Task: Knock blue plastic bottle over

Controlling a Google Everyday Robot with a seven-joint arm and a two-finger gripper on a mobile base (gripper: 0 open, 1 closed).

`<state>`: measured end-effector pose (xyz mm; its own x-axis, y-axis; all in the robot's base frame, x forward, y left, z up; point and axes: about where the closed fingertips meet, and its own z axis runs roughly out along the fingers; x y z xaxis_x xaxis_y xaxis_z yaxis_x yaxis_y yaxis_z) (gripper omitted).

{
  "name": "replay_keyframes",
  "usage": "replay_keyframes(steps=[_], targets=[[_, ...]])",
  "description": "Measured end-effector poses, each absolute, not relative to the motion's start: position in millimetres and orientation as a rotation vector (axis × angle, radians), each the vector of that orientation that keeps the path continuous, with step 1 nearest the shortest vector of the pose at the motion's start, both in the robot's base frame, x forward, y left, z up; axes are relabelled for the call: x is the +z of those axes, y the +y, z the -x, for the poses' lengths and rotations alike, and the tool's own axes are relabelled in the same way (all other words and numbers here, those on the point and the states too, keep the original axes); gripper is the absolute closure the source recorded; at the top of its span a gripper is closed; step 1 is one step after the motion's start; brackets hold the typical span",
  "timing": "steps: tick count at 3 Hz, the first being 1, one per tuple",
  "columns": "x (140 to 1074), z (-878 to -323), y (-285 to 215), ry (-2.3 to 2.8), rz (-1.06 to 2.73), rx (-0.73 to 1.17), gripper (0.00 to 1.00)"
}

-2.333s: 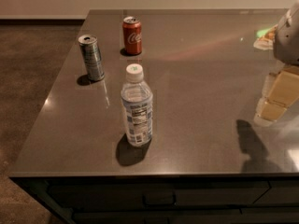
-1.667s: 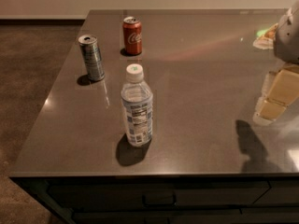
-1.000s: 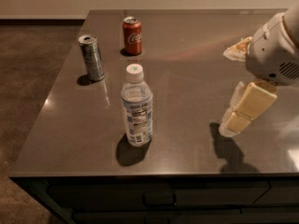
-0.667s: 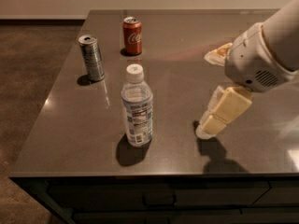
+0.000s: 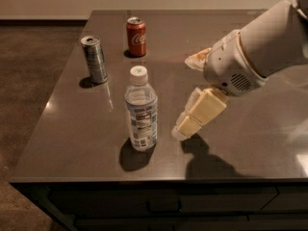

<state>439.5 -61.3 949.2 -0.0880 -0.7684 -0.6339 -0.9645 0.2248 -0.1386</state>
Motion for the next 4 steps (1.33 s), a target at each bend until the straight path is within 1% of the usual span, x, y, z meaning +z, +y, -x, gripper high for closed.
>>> replay_keyframes(steps=[2,4], targets=[[947.0,-441.8,-27.1,1.862,1.547,0.557,0.00],[932.2,-432.3,6.4,1.803,1.529,0.667,0.00]])
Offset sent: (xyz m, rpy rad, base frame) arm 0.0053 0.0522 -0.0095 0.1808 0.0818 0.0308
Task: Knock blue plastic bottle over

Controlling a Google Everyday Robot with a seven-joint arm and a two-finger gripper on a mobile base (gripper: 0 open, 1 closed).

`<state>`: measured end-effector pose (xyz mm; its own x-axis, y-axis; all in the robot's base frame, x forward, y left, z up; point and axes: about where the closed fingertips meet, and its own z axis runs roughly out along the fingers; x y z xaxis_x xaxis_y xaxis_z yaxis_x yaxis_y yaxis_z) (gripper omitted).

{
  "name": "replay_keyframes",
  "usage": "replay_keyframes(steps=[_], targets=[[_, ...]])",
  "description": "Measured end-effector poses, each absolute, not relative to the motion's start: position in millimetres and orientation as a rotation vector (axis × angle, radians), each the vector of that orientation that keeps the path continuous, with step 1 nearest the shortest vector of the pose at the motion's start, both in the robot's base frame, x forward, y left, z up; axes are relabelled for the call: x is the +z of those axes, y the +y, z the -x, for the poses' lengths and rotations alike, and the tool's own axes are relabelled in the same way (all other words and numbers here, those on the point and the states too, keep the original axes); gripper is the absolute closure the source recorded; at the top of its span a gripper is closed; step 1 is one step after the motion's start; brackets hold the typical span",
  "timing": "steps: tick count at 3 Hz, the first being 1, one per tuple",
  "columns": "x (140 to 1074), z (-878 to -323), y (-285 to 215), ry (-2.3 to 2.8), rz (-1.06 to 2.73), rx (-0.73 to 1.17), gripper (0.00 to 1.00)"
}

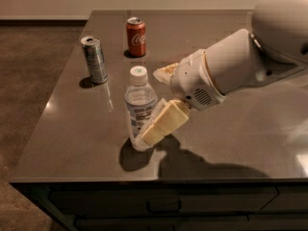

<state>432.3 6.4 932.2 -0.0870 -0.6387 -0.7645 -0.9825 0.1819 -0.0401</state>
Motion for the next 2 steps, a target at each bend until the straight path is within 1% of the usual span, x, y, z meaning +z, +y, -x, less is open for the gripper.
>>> replay_keyframes(steps=[1,2], targets=[[929.8,-429.5,21.4,1.766,1.515,0.708,0.00],[926.3,-432.9,30.0,1.743,1.500,0.736,0.16]])
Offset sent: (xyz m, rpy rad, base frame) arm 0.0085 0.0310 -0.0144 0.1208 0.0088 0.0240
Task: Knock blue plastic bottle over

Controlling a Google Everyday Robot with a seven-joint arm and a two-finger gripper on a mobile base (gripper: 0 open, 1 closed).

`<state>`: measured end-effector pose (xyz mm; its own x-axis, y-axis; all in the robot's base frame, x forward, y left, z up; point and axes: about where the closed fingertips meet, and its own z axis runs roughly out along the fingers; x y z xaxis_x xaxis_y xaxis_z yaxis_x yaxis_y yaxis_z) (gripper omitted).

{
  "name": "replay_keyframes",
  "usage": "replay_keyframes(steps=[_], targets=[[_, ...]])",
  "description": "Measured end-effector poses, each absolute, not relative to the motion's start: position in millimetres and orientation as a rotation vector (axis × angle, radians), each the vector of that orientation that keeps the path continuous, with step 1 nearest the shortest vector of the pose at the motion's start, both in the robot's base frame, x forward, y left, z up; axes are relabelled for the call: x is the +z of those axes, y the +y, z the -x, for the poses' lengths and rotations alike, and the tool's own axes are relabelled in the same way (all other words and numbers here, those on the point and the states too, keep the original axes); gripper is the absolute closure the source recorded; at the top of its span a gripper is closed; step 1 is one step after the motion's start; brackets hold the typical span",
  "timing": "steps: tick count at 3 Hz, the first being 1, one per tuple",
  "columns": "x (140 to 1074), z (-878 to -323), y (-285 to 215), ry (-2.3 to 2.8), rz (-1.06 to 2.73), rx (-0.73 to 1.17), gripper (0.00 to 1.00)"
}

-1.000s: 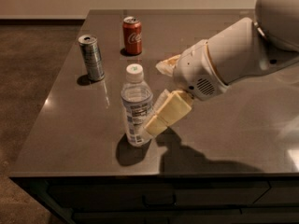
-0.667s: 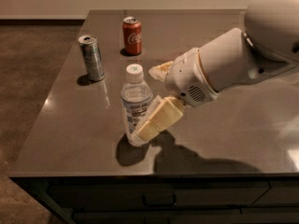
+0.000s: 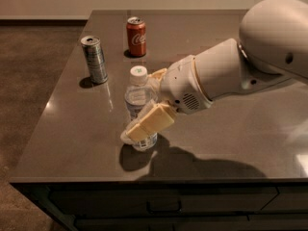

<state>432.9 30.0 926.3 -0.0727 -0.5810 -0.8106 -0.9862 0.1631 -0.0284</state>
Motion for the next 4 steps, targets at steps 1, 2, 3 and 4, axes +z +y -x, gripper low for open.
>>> replay_keyframes(steps=[1,2,3,4], targets=[[928.0,-439.2,30.5,1.733,1.485,0.738,0.41],[937.9,-444.7,27.2,1.728,1.483,0.706,0.63],[954.1,-457.5,18.6,1.750,1.511,0.626,0.87],[968.3,-476.0,5.6,1.803,1.576,0.498,1.00]])
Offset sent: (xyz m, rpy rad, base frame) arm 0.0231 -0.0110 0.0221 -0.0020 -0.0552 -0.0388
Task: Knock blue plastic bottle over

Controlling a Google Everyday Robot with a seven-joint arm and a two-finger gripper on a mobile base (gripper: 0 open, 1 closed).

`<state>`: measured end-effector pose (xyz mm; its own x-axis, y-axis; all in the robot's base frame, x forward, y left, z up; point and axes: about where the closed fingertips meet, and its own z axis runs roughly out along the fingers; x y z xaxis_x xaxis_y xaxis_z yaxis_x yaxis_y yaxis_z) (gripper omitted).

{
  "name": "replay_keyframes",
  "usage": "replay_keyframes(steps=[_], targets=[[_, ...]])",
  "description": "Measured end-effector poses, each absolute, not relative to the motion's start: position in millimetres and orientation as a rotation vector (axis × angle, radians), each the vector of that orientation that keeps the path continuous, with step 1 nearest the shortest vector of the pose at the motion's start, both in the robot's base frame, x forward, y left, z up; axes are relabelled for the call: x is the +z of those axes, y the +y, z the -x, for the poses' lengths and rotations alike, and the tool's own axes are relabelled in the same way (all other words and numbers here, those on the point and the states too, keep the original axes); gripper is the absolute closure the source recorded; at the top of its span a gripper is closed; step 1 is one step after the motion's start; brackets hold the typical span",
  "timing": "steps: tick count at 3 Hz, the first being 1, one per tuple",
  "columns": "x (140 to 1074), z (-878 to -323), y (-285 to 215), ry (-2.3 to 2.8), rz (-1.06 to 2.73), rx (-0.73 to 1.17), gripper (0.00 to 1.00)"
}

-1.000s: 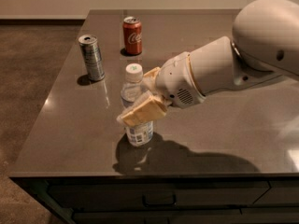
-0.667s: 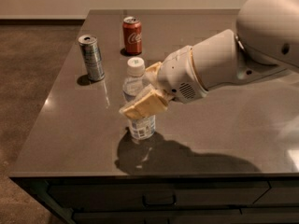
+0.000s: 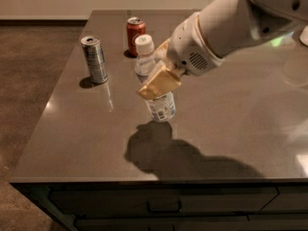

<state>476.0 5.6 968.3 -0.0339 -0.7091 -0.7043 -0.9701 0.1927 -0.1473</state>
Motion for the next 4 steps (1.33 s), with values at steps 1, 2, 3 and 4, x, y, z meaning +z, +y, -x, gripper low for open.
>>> replay_keyframes(steps=[1,2,3,4], targets=[[970.4,-490.3,-5.4,1.861,1.690,0.339,1.00],[961.1,-500.2,-17.9,1.913,1.781,0.201,1.00],[946.4,-506.3,-27.3,1.957,1.857,0.098,1.00],[930.7,-508.8,-33.5,1.991,1.925,-0.003,1.00]])
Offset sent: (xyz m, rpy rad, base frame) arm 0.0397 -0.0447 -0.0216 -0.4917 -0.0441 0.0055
